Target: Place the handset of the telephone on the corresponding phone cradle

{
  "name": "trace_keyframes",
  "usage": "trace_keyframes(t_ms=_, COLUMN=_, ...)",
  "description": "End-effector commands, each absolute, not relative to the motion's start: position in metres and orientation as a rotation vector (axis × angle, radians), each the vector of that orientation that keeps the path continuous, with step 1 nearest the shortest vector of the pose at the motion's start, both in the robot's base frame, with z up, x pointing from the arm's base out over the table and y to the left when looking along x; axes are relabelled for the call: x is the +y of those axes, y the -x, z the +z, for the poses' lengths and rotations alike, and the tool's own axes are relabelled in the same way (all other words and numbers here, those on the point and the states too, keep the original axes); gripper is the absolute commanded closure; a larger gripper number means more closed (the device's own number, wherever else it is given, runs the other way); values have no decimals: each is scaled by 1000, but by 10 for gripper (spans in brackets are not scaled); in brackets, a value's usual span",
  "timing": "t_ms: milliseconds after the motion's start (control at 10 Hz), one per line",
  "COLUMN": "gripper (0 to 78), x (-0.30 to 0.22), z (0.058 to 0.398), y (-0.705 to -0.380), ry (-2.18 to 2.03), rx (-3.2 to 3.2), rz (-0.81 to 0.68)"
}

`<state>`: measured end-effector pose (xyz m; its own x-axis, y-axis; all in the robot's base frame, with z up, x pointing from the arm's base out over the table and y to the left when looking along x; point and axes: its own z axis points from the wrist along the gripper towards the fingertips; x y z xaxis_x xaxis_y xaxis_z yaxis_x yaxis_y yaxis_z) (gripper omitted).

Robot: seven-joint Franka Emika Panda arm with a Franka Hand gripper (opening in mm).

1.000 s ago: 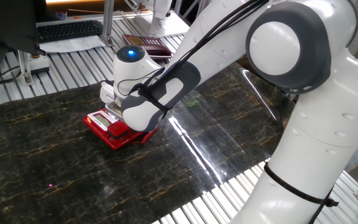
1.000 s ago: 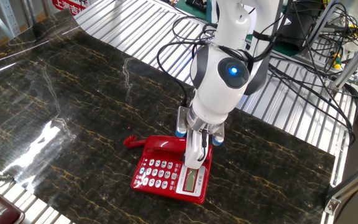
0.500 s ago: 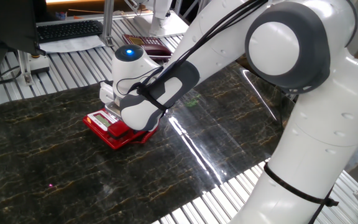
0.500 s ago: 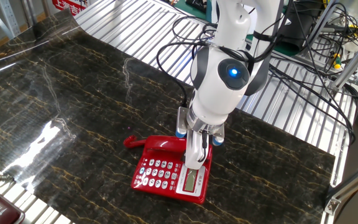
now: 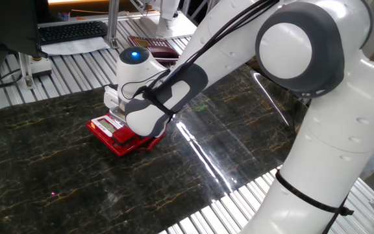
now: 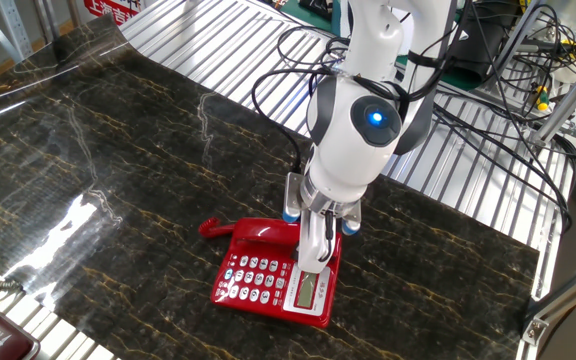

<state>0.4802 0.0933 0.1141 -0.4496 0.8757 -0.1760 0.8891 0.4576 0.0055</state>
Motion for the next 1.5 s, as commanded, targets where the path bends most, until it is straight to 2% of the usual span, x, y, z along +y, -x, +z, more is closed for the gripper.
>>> trace_keyframes(t_ms=100, gripper=764, x=94, z=114, y=-482, ry=-1548, rx=2548, rz=-130)
trace_keyframes(t_ms=1500, gripper=764, x=93, z=112, y=-483, ry=-1535, rx=2552, rz=-135)
